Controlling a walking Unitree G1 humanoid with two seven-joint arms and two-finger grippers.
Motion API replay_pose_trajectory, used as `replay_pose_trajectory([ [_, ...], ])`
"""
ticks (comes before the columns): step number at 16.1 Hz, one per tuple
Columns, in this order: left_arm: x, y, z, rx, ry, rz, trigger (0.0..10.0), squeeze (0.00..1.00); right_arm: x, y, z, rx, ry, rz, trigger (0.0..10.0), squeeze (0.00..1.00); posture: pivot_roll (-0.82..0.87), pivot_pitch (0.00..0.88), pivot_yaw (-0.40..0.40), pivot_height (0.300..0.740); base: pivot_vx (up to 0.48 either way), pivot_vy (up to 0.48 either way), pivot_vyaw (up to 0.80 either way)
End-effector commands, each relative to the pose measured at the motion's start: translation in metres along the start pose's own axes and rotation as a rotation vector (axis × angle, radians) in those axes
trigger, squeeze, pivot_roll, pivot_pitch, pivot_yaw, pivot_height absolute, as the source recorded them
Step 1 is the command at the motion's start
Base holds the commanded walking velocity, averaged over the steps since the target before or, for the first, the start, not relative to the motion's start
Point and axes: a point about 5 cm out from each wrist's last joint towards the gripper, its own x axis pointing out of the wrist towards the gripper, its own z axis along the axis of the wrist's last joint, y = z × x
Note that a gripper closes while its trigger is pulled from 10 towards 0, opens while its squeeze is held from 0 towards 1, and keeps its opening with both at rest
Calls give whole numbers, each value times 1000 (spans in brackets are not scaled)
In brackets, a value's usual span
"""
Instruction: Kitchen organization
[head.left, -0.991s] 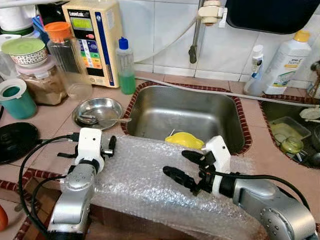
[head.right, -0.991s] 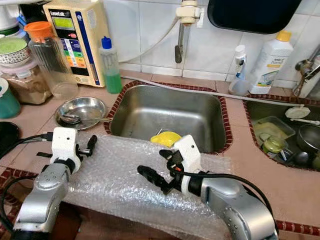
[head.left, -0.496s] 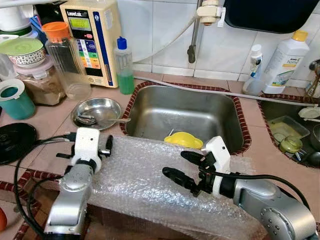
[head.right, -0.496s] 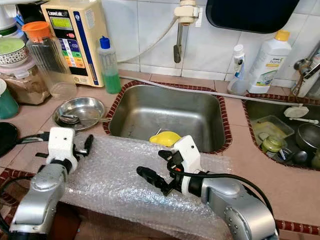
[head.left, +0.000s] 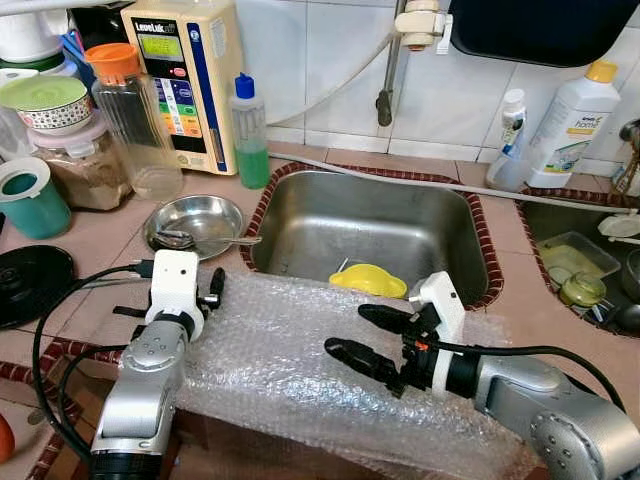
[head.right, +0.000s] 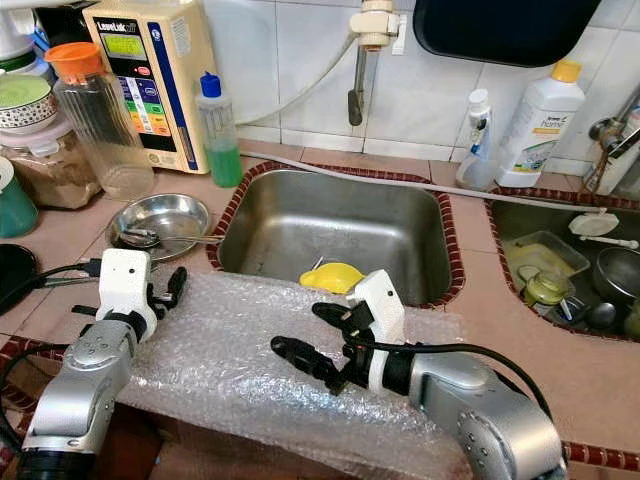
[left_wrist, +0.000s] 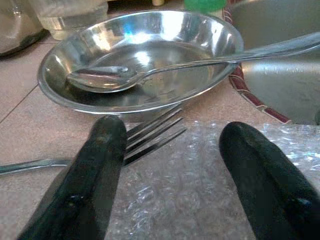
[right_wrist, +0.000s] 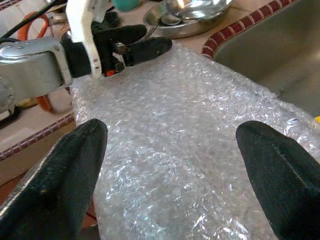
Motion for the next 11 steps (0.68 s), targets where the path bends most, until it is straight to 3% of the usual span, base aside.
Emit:
replay_pose_trajectory([
  [1,1,-1,-4,6,31,-14,7373,0,-4,3,7,-9,-18,21,10000,0,-25,0,24,740,0,0,0],
  [2,1,-1,-7,-3,43,-15,4431,0,-6,3,7,18,-22,34,10000,0,-25,0,24,740,0,0,0],
  [3,1,-1,-9,-8,51,-16,118,0,-7,5,7,31,-22,58,10000,0,-24,0,23,740,0,0,0],
  [8,2,-3,-11,-15,59,-23,0,0,-10,1,9,17,-40,61,10000,0,-27,0,20,740,0,0,0],
  [11,3,-3,-11,-20,56,-25,0,0,-8,1,10,13,-48,56,10000,0,-26,0,19,740,0,0,765],
])
